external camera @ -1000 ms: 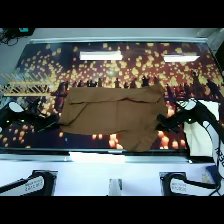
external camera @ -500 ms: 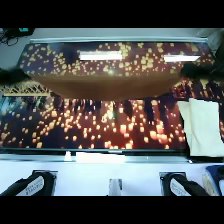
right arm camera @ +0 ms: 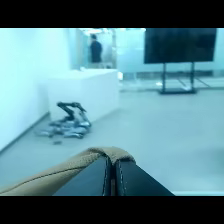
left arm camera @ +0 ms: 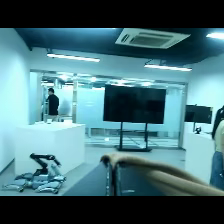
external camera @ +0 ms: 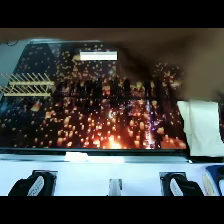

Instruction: Fold the shirts.

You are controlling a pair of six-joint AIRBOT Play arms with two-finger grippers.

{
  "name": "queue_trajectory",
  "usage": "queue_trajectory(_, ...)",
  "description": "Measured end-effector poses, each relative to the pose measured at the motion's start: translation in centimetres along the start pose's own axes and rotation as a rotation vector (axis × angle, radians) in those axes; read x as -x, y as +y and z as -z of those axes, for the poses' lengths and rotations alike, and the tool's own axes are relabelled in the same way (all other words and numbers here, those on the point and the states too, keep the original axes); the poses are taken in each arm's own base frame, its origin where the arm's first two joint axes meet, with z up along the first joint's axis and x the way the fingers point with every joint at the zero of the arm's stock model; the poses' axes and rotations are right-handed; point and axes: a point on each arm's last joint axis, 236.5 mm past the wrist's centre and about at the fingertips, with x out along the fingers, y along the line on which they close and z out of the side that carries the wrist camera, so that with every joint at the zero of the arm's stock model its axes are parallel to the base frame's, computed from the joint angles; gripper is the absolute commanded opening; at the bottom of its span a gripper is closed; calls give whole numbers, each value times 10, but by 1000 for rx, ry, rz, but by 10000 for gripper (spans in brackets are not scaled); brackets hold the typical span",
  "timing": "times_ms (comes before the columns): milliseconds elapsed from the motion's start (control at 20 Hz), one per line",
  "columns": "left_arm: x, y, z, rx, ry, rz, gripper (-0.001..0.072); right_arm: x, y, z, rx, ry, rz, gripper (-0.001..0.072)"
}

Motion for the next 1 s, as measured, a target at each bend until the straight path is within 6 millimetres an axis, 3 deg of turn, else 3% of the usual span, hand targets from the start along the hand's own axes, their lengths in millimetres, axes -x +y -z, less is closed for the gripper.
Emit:
queue_trajectory(100,6,2,9,-13,39,-20,33,10,-7,7,19,45,40,28)
queue_trajectory(300,-2,14,47,-31,174,-44,33,14,-16,26,33,130,77,28)
queue_trajectory(400,-11,23,74,-30,266,-52,32,4,-20,53,40,235,80,28)
queue_trajectory(450,-18,31,103,-21,363,-58,33,-4,-23,74,40,314,78,27)
queue_trajectory(550,-30,47,166,16,560,-64,33,-24,-30,143,19,556,69,27)
queue_trajectory(750,-23,81,354,167,1087,-74,33,-46,-40,311,-95,1065,49,26)
queue_trajectory(900,-15,86,461,251,1299,-56,34,-69,-47,413,-200,1237,82,27)
queue_trajectory(1000,-20,92,517,289,1361,-68,34,-86,-47,471,-286,1297,100,27)
